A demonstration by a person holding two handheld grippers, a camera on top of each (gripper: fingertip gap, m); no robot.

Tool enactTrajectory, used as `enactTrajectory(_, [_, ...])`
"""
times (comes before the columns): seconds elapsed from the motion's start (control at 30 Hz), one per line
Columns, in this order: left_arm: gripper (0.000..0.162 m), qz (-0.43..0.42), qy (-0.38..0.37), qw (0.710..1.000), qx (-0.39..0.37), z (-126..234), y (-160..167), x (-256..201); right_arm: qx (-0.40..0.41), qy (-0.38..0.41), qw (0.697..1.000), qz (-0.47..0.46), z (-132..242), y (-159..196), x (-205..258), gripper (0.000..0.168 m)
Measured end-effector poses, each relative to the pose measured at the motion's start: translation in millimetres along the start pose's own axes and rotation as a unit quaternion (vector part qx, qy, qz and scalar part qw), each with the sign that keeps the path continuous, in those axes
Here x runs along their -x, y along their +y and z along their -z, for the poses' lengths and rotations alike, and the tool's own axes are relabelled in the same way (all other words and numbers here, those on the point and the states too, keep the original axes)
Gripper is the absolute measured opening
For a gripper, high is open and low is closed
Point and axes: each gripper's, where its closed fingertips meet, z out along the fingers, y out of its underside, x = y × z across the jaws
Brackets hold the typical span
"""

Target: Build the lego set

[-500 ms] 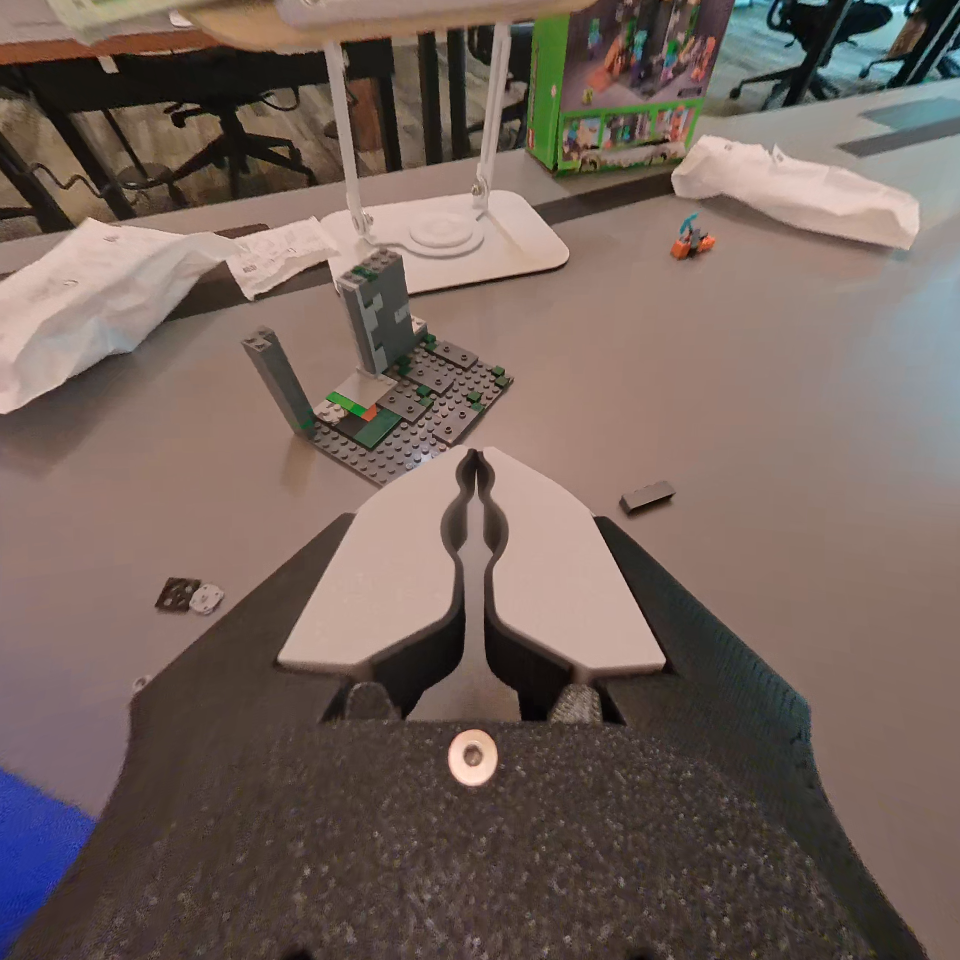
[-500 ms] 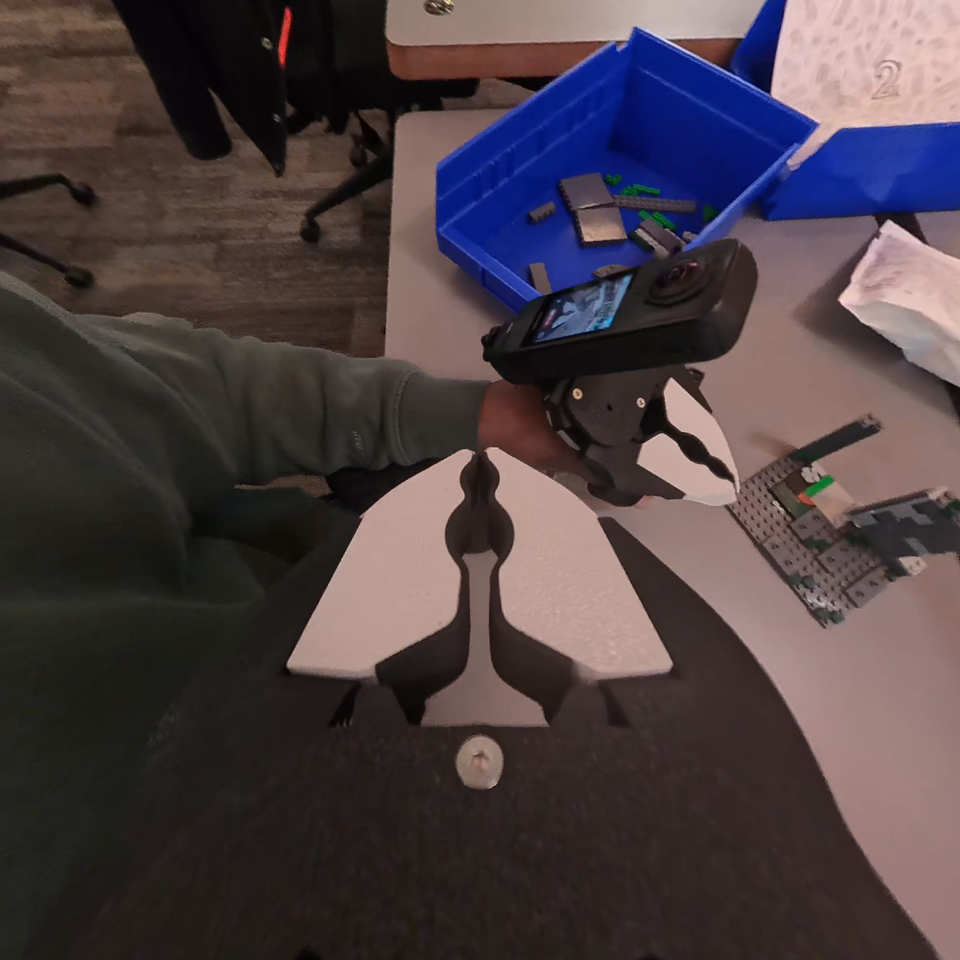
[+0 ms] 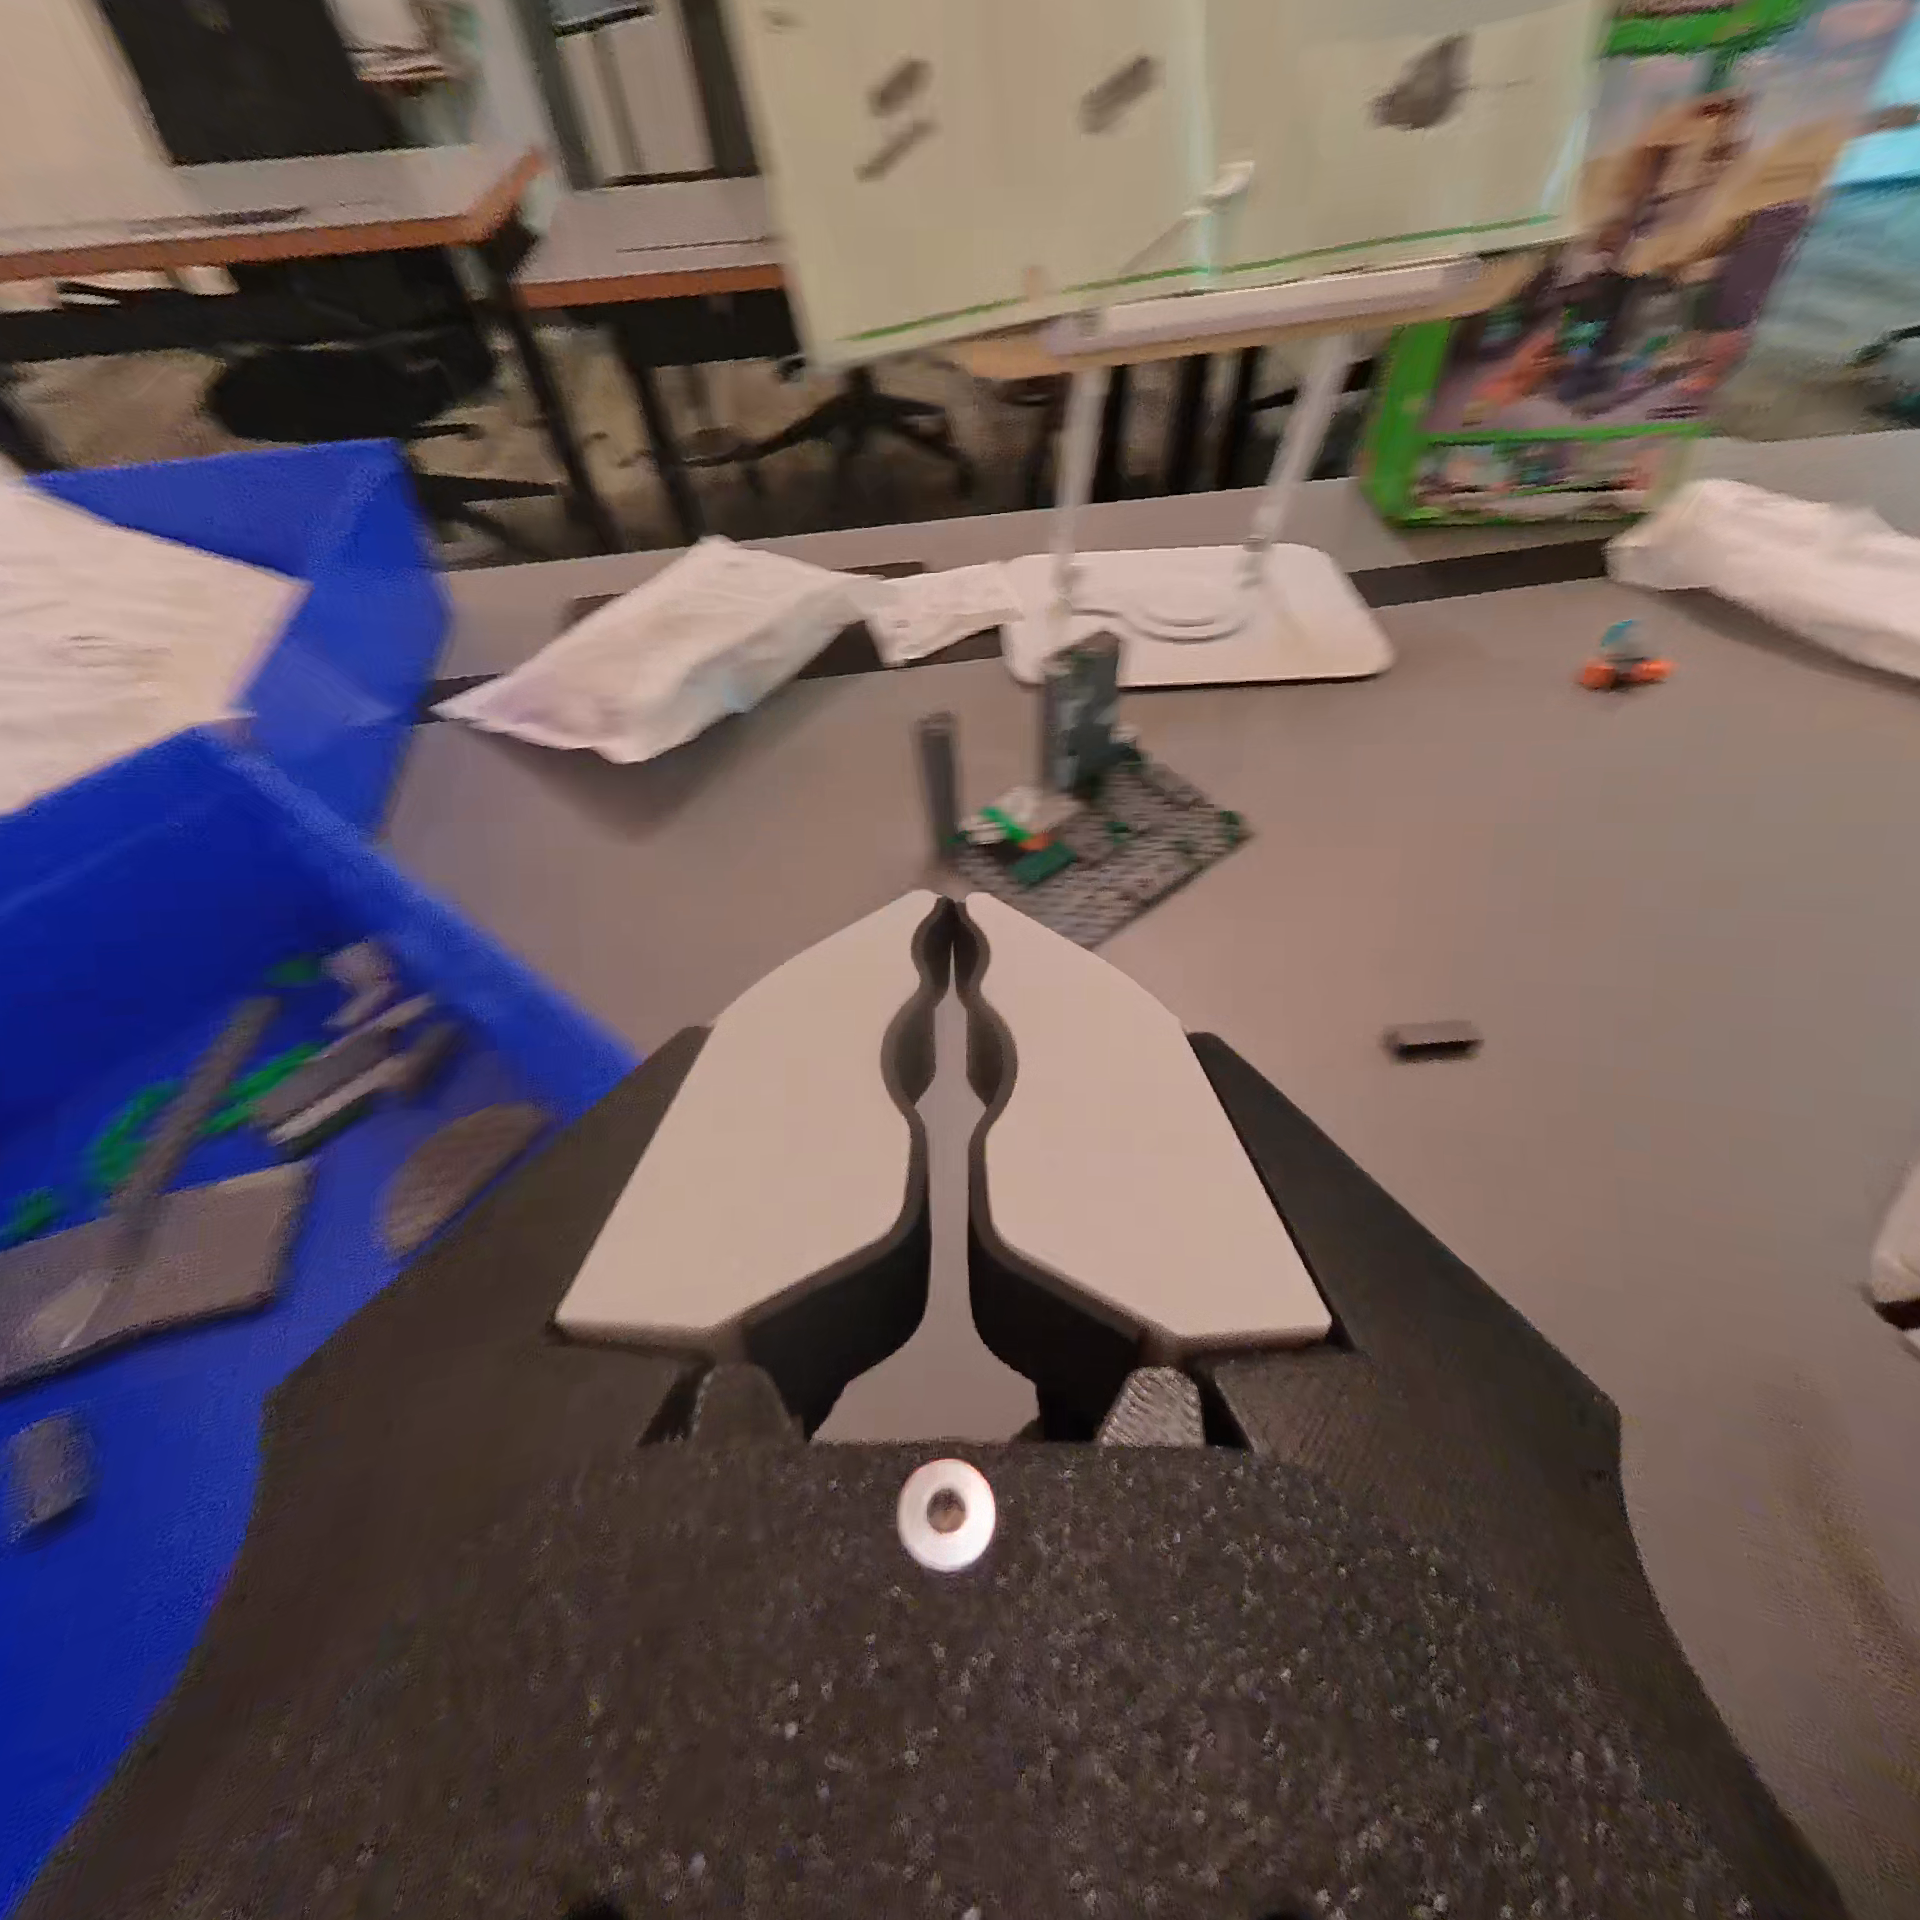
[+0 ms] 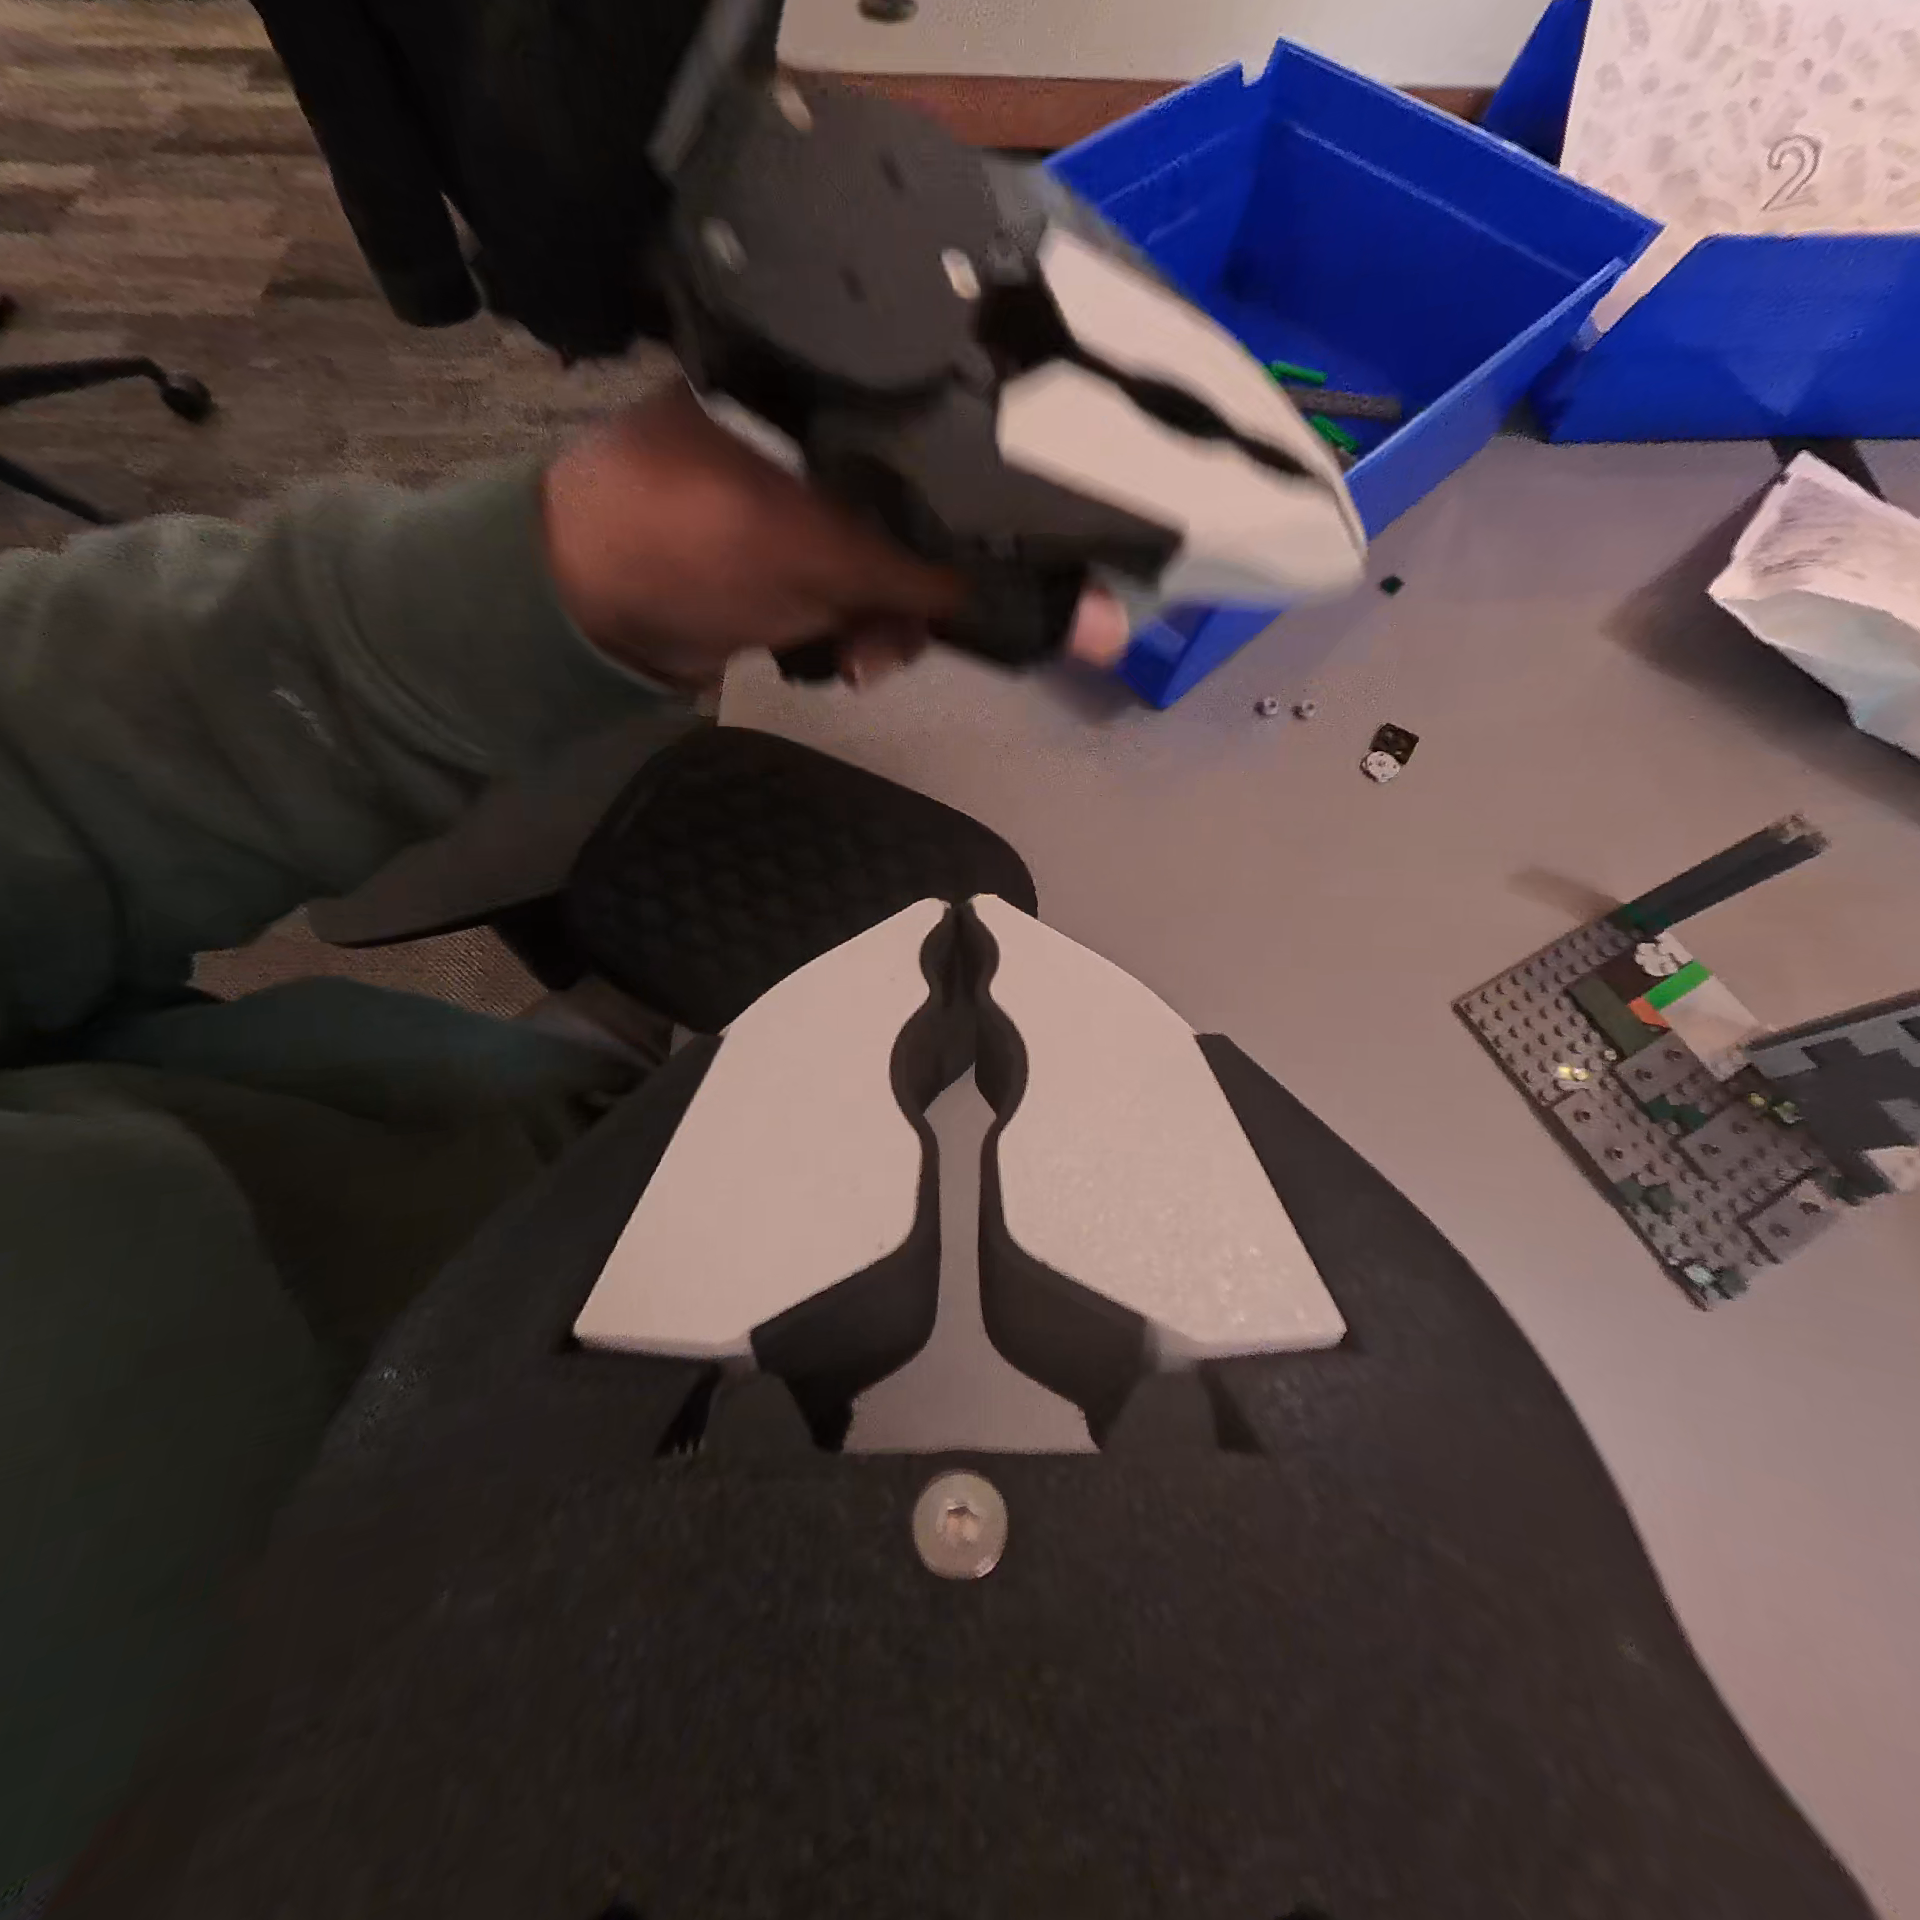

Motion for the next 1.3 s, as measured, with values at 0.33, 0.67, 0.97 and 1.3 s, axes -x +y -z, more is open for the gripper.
enactTrajectory(0.33, [0.025, -0.044, -0.130, 0.948, 0.288, 29.6, 56.2, 160.8, -0.032, -0.015, 0.998, -0.049, -9.9, 27.7, -18.5, 0.000])
enactTrajectory(0.67, [0.028, -0.053, -0.091, 0.832, 0.545, 6.5, 150.3, 227.6, -0.056, 0.001, 0.992, -0.109, -3.5, 50.6, -55.6, 0.000])
enactTrajectory(0.97, [0.045, -0.064, -0.046, 0.830, 0.553, -45.8, 171.8, 237.8, -0.058, 0.010, 0.988, -0.141, 0.1, 67.3, -76.0, 0.000])
enactTrajectory(1.3, [0.010, -0.144, 0.008, 0.802, 0.579, -47.5, 154.9, 243.0, -0.048, 0.023, 0.986, -0.155, -0.6, 84.4, -86.5, 0.000])
